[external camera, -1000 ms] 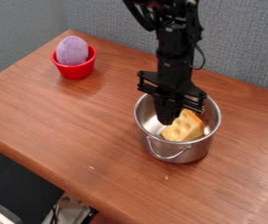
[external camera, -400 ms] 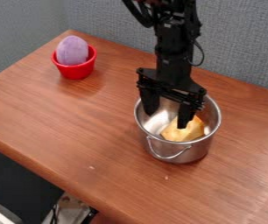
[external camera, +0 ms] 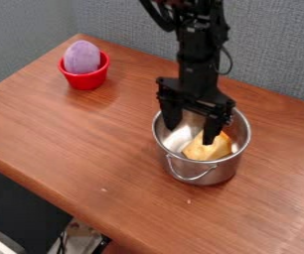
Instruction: Remove the yellow object from the metal pot
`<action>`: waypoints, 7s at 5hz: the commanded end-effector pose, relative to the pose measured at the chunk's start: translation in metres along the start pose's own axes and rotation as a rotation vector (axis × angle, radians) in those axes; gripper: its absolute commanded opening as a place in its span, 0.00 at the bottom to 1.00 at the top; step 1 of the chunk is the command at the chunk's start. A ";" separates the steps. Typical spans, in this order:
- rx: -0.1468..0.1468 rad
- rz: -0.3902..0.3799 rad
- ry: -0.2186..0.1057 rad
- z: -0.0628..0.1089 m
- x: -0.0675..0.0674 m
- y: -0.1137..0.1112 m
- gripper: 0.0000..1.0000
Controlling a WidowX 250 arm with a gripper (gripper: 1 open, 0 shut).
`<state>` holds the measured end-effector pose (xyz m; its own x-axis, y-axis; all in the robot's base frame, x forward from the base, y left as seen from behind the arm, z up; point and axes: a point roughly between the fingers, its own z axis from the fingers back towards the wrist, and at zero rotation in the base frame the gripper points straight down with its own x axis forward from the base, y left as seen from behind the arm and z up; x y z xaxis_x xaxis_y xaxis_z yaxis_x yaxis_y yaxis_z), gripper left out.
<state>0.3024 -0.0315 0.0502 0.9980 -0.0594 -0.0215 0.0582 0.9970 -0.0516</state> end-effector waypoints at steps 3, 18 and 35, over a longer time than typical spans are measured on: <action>0.022 -0.012 -0.014 -0.008 0.010 -0.001 0.00; -0.009 -0.173 -0.166 0.046 -0.028 -0.029 1.00; -0.034 -0.128 -0.171 -0.004 -0.015 -0.033 0.00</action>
<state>0.2759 -0.0645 0.0286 0.9784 -0.1886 0.0841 0.1948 0.9781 -0.0728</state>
